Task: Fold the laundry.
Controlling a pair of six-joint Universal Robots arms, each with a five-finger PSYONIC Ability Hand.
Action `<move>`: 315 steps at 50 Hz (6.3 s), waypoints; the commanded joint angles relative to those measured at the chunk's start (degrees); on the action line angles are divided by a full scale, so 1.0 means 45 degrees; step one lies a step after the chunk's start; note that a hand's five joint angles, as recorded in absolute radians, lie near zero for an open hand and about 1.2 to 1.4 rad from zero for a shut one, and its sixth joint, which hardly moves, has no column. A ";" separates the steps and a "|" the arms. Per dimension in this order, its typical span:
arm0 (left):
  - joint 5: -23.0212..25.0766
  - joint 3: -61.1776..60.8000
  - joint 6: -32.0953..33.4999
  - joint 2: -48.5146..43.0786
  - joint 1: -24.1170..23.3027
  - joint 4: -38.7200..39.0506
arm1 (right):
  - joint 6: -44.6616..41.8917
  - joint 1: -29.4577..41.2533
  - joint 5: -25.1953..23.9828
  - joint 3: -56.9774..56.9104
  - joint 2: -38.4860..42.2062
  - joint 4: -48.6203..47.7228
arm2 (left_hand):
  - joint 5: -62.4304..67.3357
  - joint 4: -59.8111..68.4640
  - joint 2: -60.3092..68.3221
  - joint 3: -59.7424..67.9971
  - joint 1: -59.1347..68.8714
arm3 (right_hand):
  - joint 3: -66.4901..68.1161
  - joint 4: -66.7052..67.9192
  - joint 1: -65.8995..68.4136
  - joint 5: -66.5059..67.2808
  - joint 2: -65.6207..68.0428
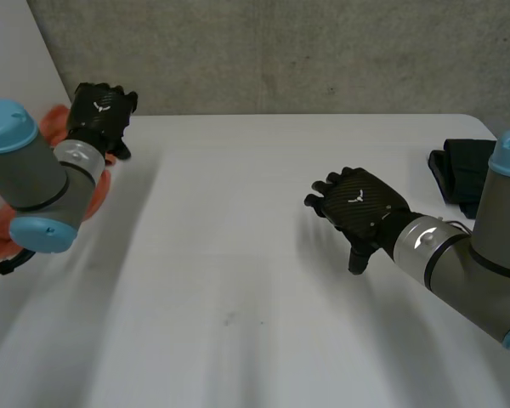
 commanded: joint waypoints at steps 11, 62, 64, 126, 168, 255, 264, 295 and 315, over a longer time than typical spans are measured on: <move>0.1654 0.1863 0.0341 -0.2584 0.3567 -0.2772 | -0.0072 -0.0171 -0.0025 0.0124 0.0007 -0.0187 | -0.0866 -0.1279 -0.1068 -0.1133 0.0077 | -0.0483 -0.0718 -0.0332 -0.0888 -0.0578; 0.1793 0.4892 0.0301 -0.4911 0.4272 -0.4122 | -0.0111 -0.0249 -0.0025 0.0378 0.0260 -0.0637 | 0.1453 0.1040 0.1251 0.1186 0.2397 | -0.0483 -0.0718 -0.0332 -0.0888 -0.0578; 0.1734 0.4872 0.0301 -0.4832 0.4252 -0.4063 | -0.0111 -0.0249 -0.0025 0.0378 0.0260 -0.0637 | 0.1453 0.1040 0.1251 0.1186 0.2397 | -0.0483 -0.0718 -0.0332 -0.0888 -0.0578; 0.0775 -0.2039 -0.5441 0.2163 -0.4788 -0.1891 | 0.0650 -0.2319 0.0952 -0.0872 0.0573 -0.0676 | 0.8039 0.7627 0.7837 0.7772 0.8983 | -0.0483 -0.0718 -0.0332 -0.0888 -0.0578; 0.2045 0.1101 -0.0226 -0.2250 -0.0337 -0.2442 | 0.6334 0.0414 0.0854 -0.6161 0.4612 0.1844 | -0.1539 -0.1951 -0.1741 -0.1806 -0.0595 | -0.0483 -0.0718 -0.0332 -0.0888 -0.0578; -0.0004 -0.4970 -0.2218 0.5247 -0.3012 -0.5937 | -0.8414 -0.0522 -0.1275 -0.3490 0.0299 0.9422 | 1.2774 1.2362 1.2572 1.2507 1.3718 | 0.4228 0.3993 0.4379 0.3823 0.4133; -0.0044 -0.6358 -0.1147 0.5871 -0.4224 -0.6581 | -0.2526 -0.0639 -0.1276 -0.3607 0.0203 0.5562 | 1.0700 1.0288 1.0498 1.0433 1.1644 | 0.1259 0.1024 0.1410 0.0854 0.1163; 0.0054 -0.1008 -0.0910 0.1030 -0.3912 -0.5254 | 0.9810 -0.2163 0.0151 -0.0893 -0.1282 0.5222 | -0.0827 -0.1240 -0.1029 -0.1094 0.0116 | -0.0240 -0.0475 -0.0089 -0.0645 -0.0335; 0.0329 -0.0636 -0.1027 -0.0300 -0.4420 -0.6658 | 1.0554 -0.1383 0.1261 -0.0210 -0.1713 0.4854 | 0.1225 0.0812 0.1023 0.0958 0.2168 | 0.0058 -0.0177 0.0208 -0.0348 -0.0038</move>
